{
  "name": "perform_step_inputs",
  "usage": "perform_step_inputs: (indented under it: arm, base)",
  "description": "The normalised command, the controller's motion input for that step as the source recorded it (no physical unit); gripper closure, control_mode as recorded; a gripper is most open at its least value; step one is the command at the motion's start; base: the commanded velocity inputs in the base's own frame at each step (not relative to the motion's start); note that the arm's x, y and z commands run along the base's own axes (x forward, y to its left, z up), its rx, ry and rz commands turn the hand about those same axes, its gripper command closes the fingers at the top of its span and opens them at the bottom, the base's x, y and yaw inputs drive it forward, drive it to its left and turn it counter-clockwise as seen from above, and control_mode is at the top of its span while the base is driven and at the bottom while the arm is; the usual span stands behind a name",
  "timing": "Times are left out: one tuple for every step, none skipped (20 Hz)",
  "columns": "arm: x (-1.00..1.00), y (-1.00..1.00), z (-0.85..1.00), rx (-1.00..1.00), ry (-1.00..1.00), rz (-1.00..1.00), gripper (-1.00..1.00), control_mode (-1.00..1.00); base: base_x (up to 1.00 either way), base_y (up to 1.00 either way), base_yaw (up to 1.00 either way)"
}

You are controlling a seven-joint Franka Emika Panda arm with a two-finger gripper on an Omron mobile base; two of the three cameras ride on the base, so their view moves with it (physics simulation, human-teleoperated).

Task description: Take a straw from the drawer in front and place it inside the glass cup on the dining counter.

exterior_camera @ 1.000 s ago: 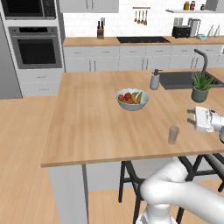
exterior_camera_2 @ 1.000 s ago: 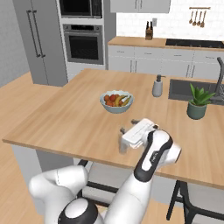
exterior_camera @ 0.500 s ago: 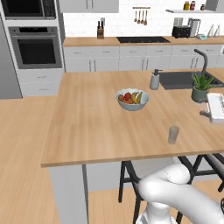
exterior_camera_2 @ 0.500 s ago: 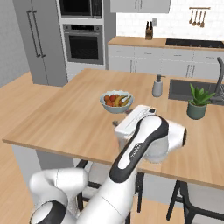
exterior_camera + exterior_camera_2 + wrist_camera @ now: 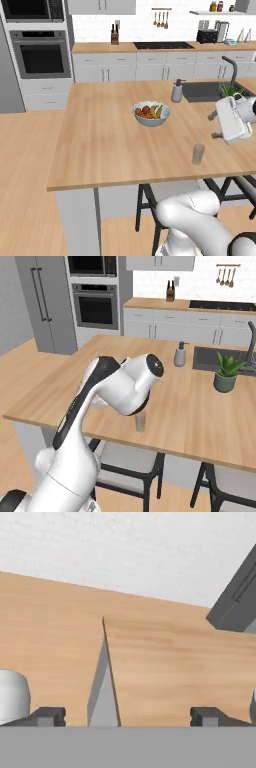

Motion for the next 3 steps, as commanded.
perform_step_inputs:
  arm:
    - [0.0,1.0,0.0,-0.49,0.23,0.08,-1.0,-1.0]
    - [0.0,1.0,0.0,-0.49,0.26,0.09,-1.0,-1.0]
    - [0.0,1.0,0.0,-0.48,0.25,0.09,-1.0,-1.0]
  base:
    - [0.0,0.0,0.0]
    - [0.0,0.0,0.0]
    - [0.0,0.0,0.0]
